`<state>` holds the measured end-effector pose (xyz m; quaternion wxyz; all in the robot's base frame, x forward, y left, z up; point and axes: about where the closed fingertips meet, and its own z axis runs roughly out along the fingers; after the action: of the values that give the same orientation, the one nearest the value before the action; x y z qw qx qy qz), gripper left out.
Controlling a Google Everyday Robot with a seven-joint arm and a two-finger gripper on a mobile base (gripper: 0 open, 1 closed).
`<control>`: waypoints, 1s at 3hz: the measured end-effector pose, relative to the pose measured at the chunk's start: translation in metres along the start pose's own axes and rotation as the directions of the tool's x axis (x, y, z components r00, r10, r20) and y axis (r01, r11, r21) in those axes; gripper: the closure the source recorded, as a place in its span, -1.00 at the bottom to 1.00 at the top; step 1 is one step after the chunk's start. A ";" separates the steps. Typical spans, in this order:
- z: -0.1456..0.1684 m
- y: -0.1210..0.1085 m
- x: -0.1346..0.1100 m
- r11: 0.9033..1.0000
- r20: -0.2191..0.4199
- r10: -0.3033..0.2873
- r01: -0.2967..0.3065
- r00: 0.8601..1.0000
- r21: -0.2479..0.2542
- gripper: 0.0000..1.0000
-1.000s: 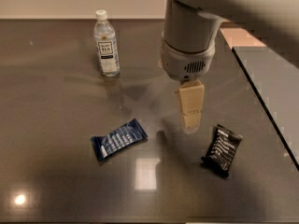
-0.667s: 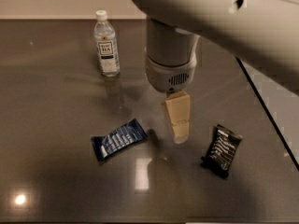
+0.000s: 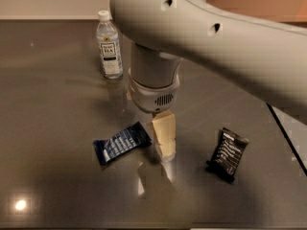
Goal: Pick rxbar blueberry
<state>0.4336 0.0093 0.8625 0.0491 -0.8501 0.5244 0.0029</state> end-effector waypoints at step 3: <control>0.040 -0.016 -0.030 0.993 0.098 -0.114 0.115 0.989 0.001 -1.00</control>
Offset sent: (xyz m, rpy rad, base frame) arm 0.0088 0.0363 -0.0398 0.1105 0.0392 0.1090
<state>0.4365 0.0469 0.8253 0.0729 -0.8777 0.4716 0.0427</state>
